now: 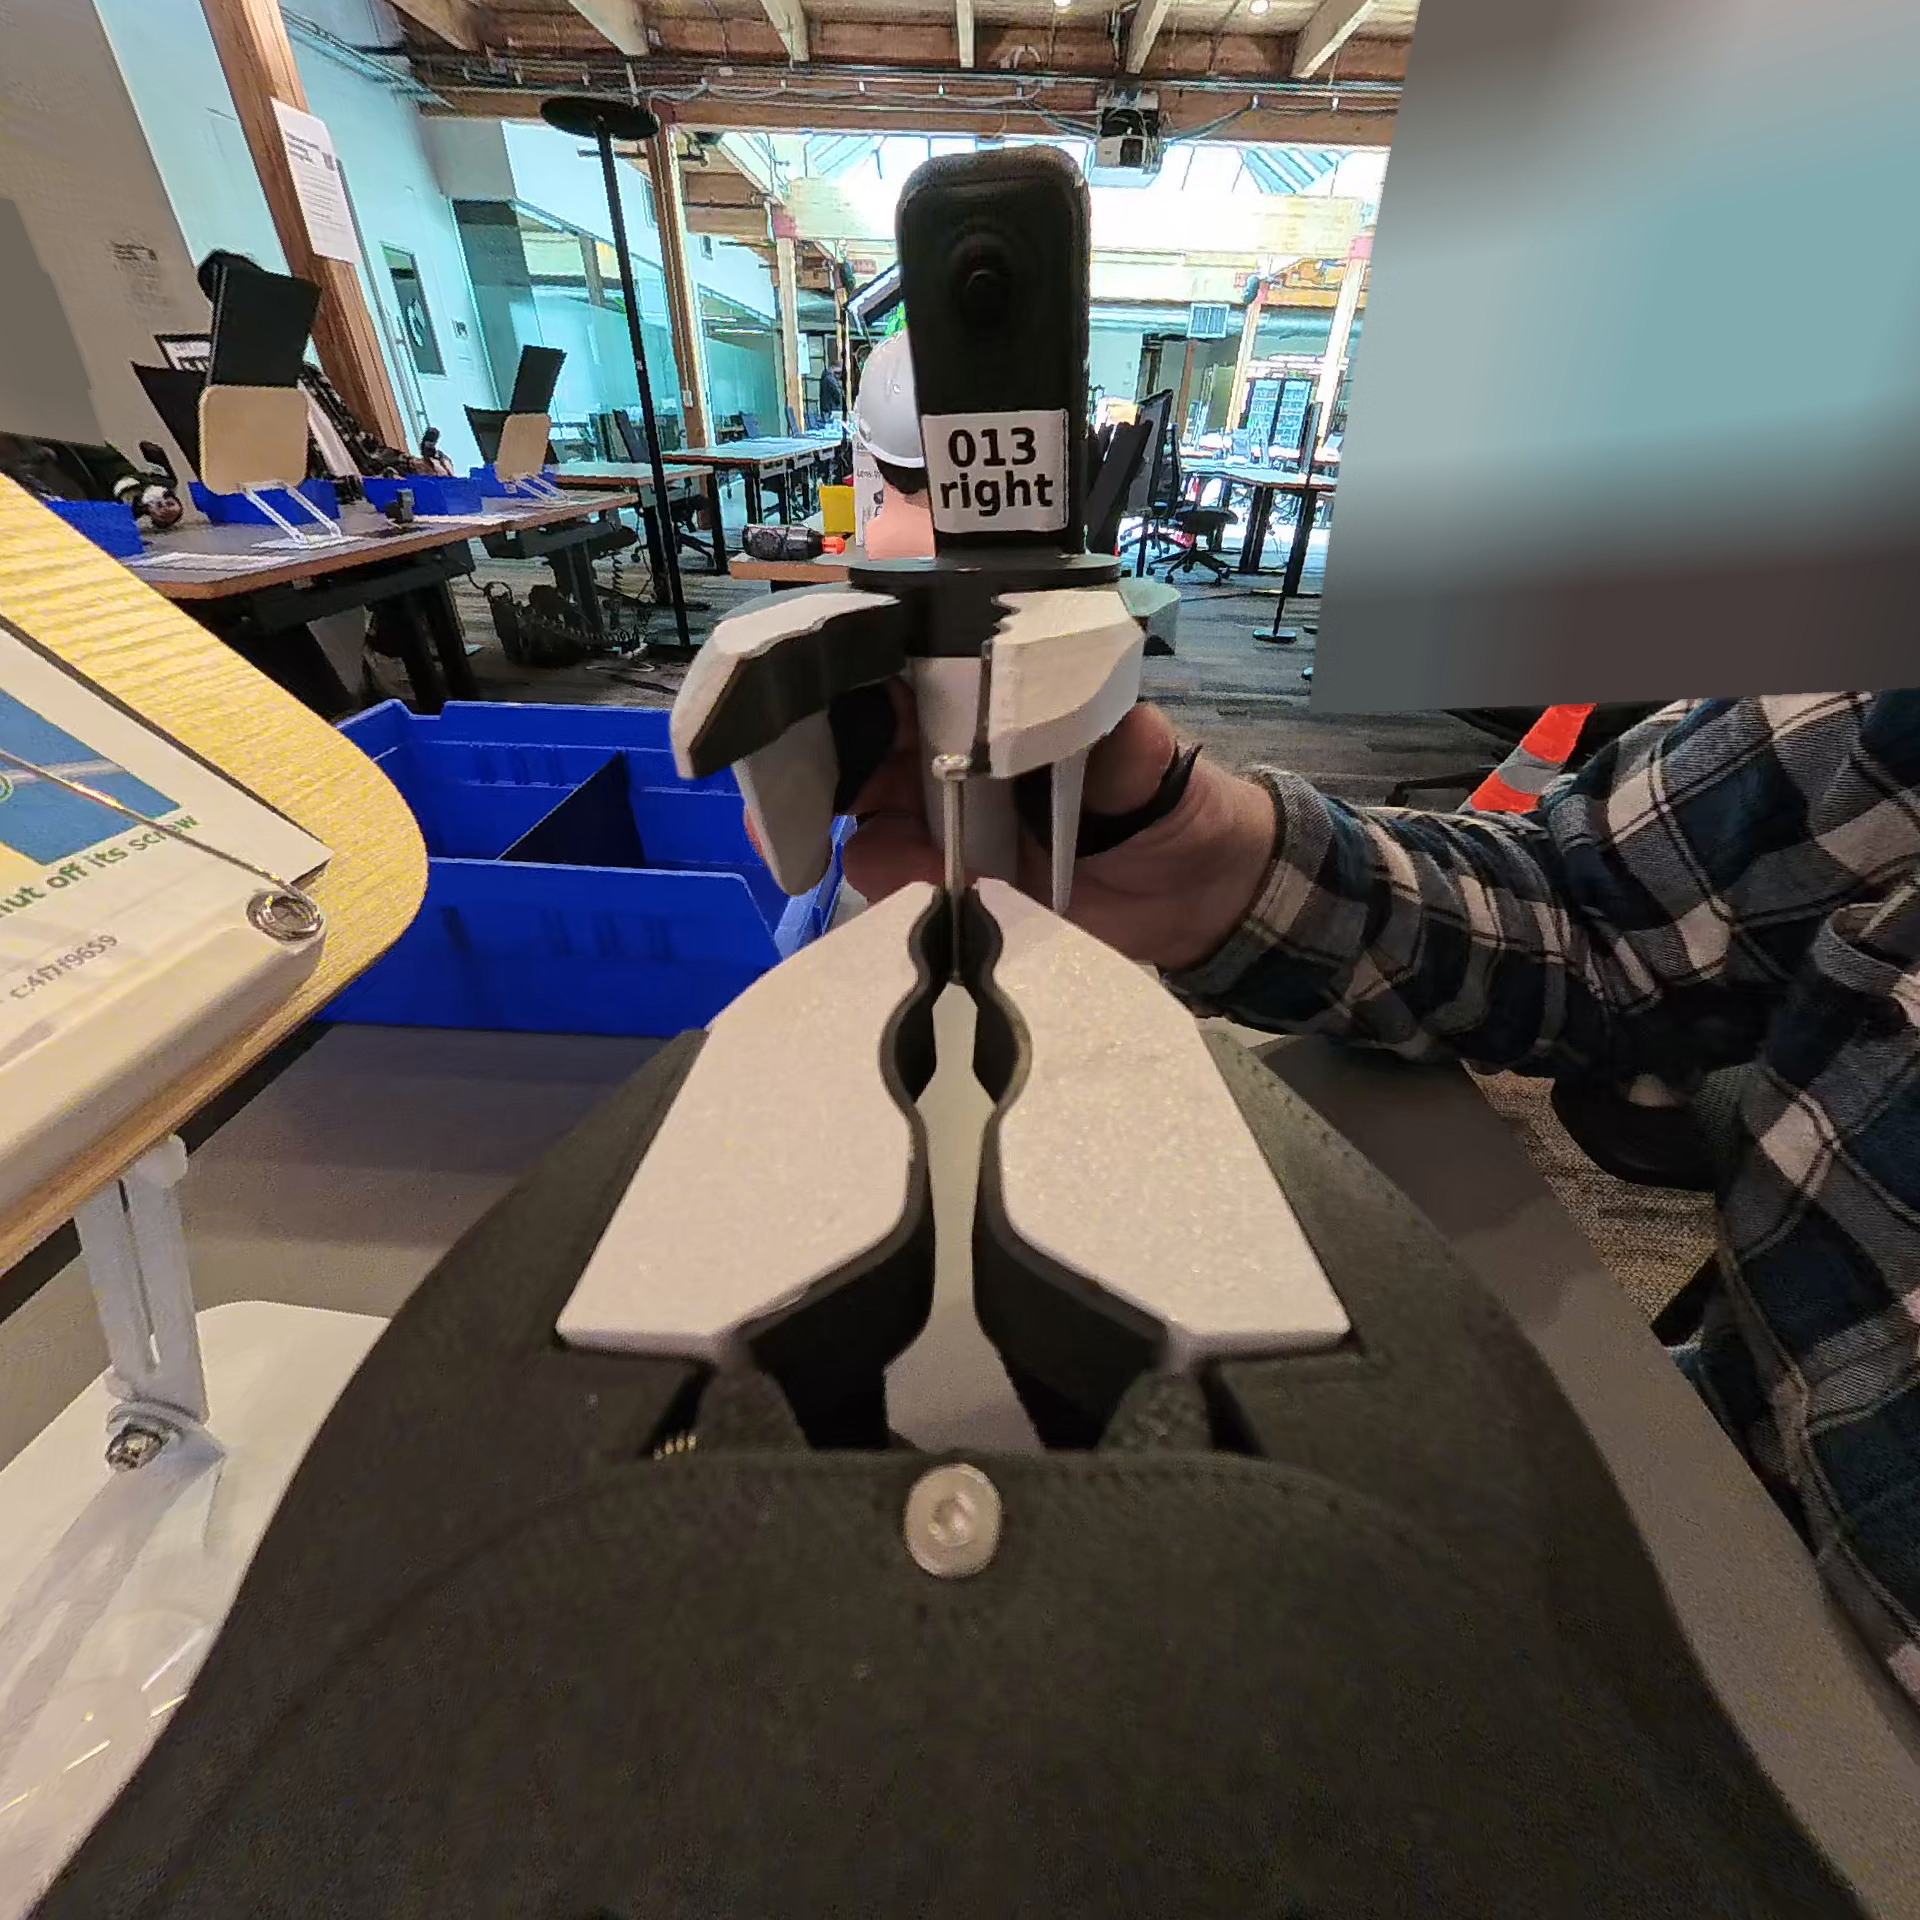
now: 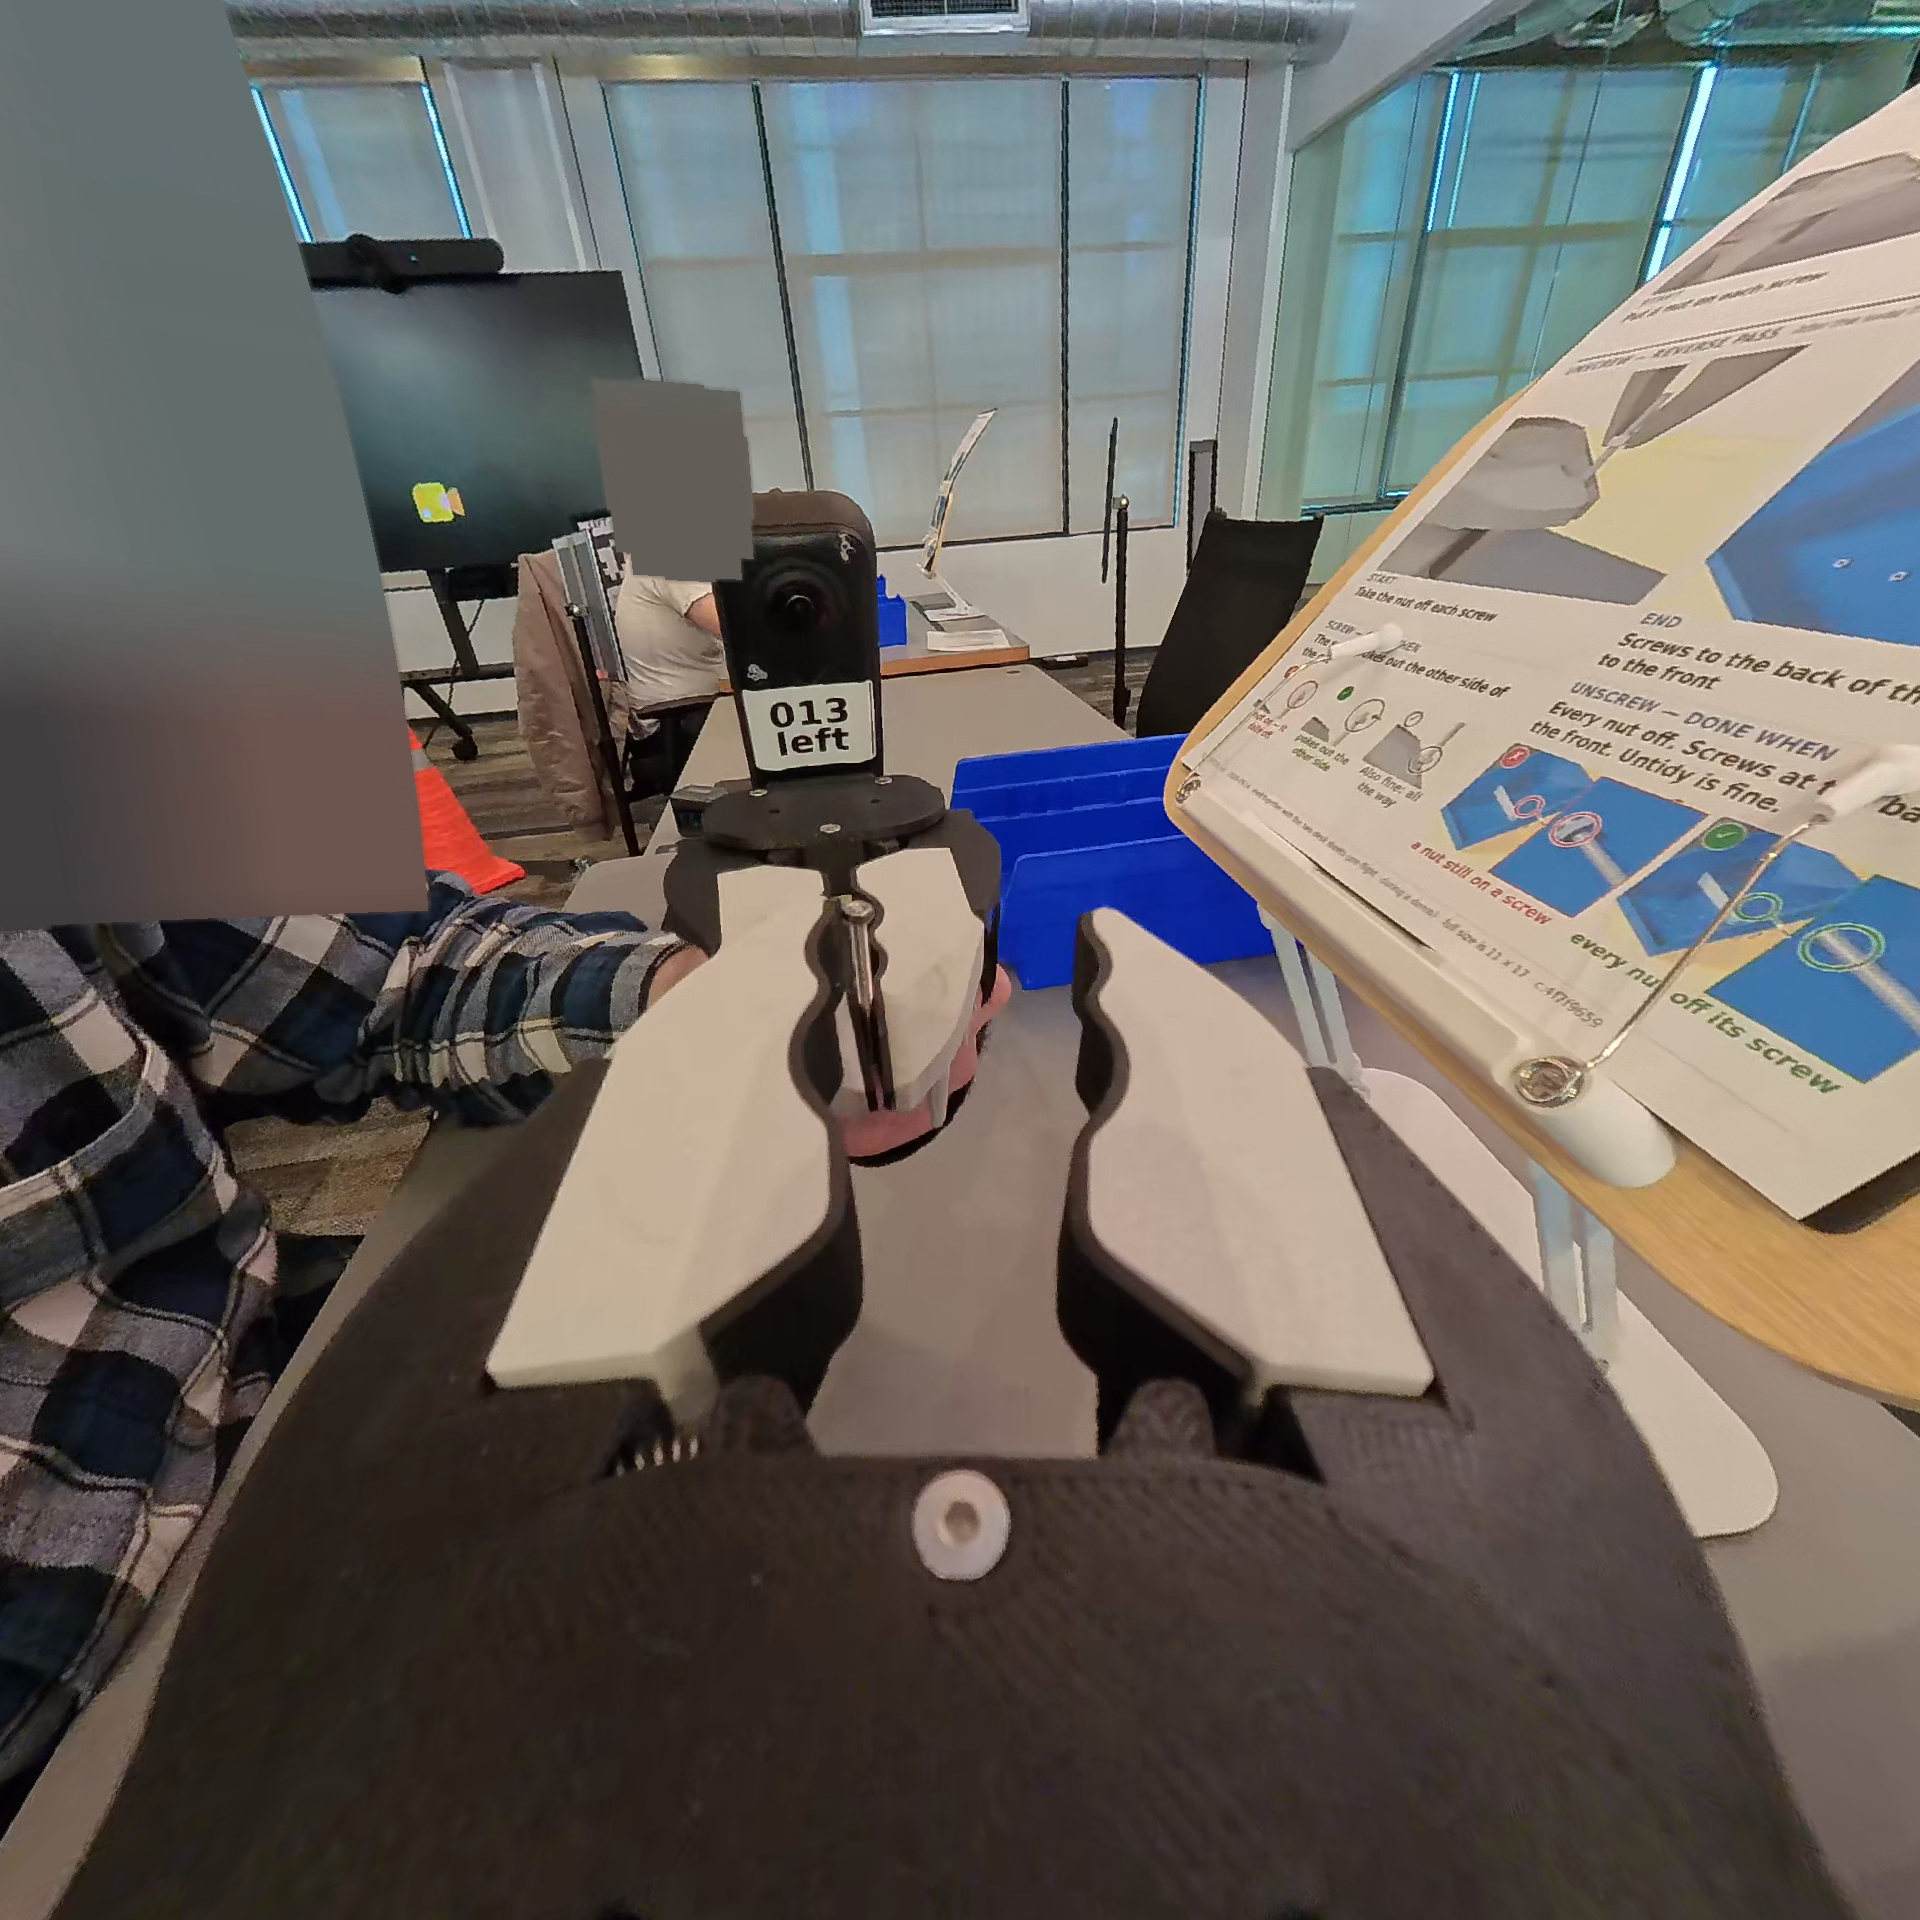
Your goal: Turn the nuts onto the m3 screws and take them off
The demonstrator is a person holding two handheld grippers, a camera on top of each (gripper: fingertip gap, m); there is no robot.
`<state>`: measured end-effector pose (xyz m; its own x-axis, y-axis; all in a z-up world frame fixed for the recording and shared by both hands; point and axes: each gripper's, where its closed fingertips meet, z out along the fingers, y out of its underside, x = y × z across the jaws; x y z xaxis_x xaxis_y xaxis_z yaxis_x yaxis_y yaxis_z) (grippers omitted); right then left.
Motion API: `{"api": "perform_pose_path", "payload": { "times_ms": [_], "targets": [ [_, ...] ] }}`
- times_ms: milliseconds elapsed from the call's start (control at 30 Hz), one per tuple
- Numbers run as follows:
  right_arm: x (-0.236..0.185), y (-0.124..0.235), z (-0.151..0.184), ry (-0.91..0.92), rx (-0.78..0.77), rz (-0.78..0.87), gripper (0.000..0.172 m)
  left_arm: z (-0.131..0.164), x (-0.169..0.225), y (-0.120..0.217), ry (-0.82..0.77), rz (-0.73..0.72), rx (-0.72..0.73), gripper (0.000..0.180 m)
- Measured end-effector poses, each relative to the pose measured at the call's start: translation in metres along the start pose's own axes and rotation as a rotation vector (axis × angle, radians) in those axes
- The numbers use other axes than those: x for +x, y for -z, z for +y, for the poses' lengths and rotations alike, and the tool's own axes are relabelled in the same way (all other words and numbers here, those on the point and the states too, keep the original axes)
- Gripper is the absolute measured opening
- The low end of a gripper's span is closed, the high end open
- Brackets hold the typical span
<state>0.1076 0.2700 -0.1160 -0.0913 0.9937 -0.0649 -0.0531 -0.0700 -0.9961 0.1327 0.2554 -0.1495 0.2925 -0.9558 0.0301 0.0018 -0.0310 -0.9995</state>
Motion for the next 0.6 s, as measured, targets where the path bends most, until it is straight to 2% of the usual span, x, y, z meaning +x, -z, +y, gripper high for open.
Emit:
{"api": "perform_pose_path", "payload": {
  "times_ms": [467, 600],
  "targets": [
    [-0.001, 0.004, 0.0, -0.001, -0.008, 0.003, 0.043, 0.002, -0.001, -0.001, -0.009, -0.007, -0.016, 0.002],
    [-0.002, 0.009, 0.001, 0.02, -0.103, 0.039, 0.039, 0.01, -0.014, 0.002, -0.079, -0.105, -0.105, 0.002]
  ]
}}
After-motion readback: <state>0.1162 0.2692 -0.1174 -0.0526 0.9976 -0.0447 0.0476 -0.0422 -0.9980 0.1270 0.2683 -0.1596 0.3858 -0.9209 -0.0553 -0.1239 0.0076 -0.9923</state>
